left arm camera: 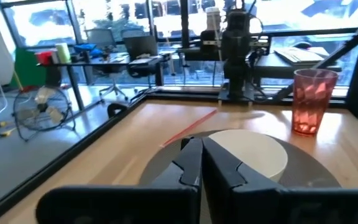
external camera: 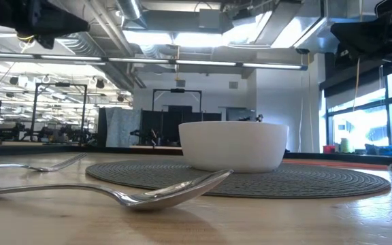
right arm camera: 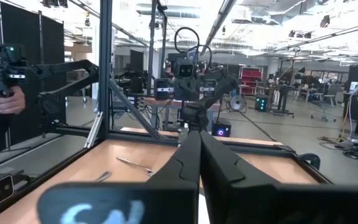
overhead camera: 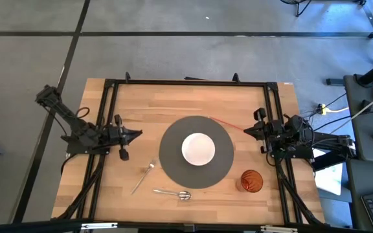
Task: Pick & Place Utensil
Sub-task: Put the silver spoon into the white bowl
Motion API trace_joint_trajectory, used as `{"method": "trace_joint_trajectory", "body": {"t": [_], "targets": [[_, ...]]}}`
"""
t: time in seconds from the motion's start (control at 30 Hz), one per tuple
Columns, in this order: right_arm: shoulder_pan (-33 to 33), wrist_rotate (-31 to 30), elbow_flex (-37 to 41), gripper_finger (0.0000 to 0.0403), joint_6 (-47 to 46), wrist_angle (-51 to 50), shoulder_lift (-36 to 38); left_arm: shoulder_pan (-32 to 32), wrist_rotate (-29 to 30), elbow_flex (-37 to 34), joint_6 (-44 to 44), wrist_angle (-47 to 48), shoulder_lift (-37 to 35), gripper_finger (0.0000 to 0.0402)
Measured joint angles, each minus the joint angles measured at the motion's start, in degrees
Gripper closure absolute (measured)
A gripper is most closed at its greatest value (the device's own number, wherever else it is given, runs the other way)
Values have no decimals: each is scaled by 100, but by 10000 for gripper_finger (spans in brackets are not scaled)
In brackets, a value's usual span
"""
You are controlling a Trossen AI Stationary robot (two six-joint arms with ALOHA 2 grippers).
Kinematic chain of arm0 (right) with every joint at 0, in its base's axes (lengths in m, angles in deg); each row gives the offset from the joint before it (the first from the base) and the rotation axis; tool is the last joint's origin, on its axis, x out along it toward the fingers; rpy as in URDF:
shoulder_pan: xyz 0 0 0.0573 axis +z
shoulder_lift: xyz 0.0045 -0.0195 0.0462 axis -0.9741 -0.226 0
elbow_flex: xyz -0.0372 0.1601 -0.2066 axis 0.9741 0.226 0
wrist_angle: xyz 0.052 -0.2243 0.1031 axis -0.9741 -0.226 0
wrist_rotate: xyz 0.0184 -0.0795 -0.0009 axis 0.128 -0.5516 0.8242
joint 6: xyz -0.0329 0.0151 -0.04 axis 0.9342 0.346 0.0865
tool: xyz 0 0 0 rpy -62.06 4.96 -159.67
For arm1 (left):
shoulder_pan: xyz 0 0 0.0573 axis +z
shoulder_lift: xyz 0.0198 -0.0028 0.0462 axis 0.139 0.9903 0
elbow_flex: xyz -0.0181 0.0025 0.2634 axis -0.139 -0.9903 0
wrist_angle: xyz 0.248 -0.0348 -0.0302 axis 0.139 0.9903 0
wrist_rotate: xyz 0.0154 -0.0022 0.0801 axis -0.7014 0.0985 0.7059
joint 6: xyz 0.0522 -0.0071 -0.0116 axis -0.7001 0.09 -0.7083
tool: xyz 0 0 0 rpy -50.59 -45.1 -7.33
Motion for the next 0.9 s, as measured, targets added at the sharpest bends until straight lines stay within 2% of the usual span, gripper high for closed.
{"method": "trace_joint_trajectory", "body": {"t": [0.1, 0.27, 0.43, 0.53, 0.67, 0.9], "targets": [[0, 0, 0, 399, 7, -1, 0, -51, -27, 0, 237, 42, 71, 400], [0, 0, 0, 388, 8, -2, 1, 33, -378, 1, 1257, 634, 395, 399], [0, 0, 0, 383, 5, -18, 0, 201, -1104, 55, 2497, 799, 1066, 399], [0, 0, 0, 388, 81, -14, 0, 240, -1454, 309, 3117, 774, 1688, 399], [0, 0, 0, 397, 353, 1, 0, 237, -2065, 834, 3436, 784, 2829, 399], [0, 2, 0, 393, 404, -18, 2, 240, -2897, 2107, 3565, 785, 4772, 398]]}}
